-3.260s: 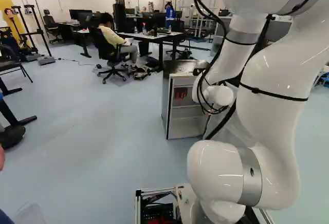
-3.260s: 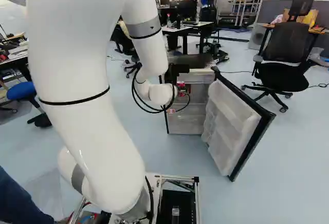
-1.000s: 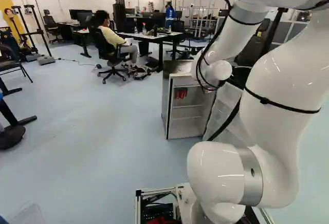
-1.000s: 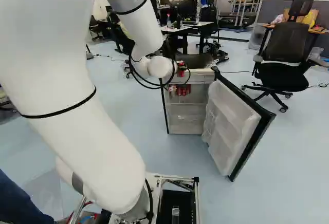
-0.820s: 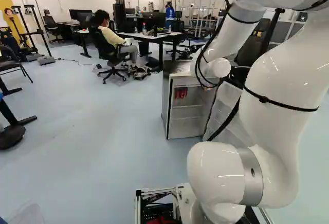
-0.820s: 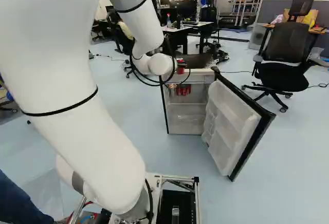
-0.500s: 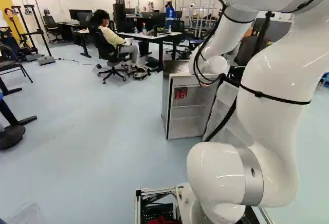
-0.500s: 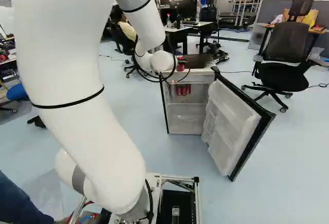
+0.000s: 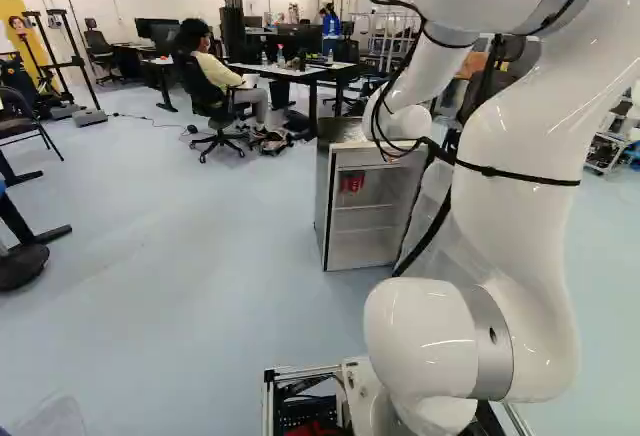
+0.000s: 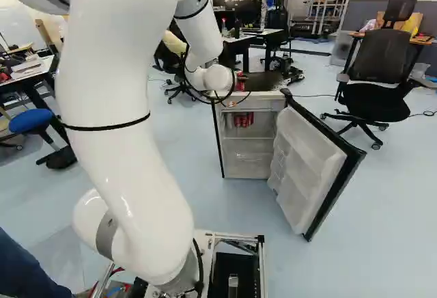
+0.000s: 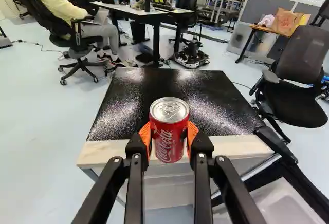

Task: Grab a drink from the fridge

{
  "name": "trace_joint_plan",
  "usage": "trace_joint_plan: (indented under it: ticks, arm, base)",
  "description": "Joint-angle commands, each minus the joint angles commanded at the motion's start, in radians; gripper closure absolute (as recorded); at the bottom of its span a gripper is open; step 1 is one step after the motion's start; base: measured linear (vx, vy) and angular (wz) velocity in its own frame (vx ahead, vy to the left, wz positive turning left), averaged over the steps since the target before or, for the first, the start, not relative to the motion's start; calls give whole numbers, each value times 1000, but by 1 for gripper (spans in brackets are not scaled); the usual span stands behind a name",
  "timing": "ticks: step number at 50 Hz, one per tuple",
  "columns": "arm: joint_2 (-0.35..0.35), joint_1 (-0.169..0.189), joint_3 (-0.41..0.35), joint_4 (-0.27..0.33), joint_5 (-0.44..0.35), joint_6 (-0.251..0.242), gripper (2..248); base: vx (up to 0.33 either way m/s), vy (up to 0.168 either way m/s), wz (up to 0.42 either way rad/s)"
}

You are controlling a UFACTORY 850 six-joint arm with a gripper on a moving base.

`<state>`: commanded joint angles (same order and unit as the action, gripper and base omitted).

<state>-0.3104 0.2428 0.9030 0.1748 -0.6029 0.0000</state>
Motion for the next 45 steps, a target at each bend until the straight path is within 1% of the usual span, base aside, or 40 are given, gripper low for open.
trace_joint_plan:
  ticks: [34,45]
  arm:
    - [-148,-25,181,-74,0,0,158]
    - [-185,-29,229,-97,1,0,158]
  base:
    - [0,0,0]
    - [0,0,0]
